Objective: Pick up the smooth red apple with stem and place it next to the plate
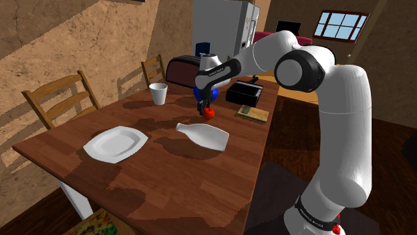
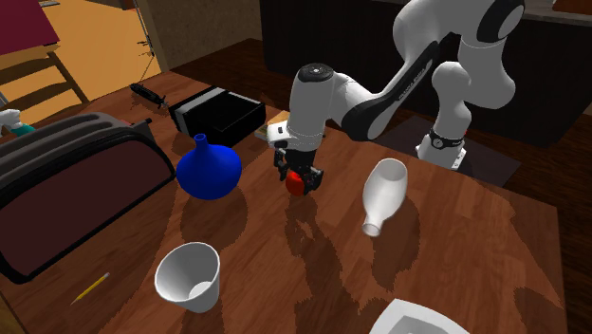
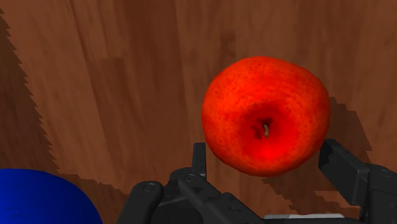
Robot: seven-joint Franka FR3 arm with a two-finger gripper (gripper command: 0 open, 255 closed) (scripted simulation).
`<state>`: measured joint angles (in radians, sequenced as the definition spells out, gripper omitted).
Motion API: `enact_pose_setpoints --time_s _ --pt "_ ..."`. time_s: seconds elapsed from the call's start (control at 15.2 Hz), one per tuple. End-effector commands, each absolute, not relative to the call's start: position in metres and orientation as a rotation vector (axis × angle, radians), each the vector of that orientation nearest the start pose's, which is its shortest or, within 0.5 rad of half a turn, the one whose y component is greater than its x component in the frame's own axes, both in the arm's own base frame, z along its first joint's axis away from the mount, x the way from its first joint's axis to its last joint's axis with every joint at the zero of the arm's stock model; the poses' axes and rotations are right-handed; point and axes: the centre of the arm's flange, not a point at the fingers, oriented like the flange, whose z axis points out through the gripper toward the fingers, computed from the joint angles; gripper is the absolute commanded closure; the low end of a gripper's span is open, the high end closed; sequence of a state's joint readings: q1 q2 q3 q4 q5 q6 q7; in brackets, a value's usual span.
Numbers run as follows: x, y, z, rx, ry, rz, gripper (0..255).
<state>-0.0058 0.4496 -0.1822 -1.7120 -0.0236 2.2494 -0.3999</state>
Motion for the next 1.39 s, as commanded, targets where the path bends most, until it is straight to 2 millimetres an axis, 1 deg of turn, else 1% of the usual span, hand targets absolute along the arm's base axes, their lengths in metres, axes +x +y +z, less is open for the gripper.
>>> enact_pose_setpoints --time_s 0.0,0.33,1.32 --pt "0.663 -0.114 0.341 -3.235 -0.402 -0.099 255" --pt "0.664 -0.114 0.341 -3.235 -0.402 -0.099 255" --pt "0.664 -0.114 0.421 -3.235 -0.402 -0.099 255"
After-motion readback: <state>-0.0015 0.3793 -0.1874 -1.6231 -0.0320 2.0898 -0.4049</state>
